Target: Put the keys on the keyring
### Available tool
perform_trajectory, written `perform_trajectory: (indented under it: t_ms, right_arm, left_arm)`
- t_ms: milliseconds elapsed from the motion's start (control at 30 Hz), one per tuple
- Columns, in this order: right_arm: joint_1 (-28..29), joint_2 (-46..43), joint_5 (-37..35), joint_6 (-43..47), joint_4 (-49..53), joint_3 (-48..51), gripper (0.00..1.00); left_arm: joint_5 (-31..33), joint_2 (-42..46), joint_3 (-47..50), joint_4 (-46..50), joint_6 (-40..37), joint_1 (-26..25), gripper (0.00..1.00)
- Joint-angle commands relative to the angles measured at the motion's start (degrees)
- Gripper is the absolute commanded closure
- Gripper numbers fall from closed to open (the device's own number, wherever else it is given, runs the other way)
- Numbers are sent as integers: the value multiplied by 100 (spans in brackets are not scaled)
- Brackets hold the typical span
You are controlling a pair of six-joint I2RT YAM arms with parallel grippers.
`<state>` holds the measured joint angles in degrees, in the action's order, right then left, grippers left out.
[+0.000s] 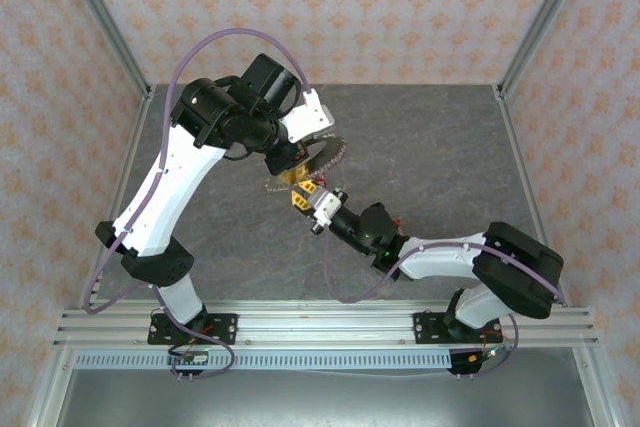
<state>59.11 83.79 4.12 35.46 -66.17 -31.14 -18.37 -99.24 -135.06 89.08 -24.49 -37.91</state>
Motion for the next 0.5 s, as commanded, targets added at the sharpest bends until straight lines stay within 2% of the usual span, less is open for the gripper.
perform_trajectory:
  t_ms: [0,300,467]
  right_arm:
    - [30,29,-332,-1,-476,-151,78]
    - [30,-52,-262,70,-422,-97,76]
    - [30,-260,-94,134,-71,-82,73]
  left_arm:
    - [98,257,33,-198,76,-72,100]
    - [129,307,84,-211,56,-74,100]
    - [117,318,86,-212,37,-67,100]
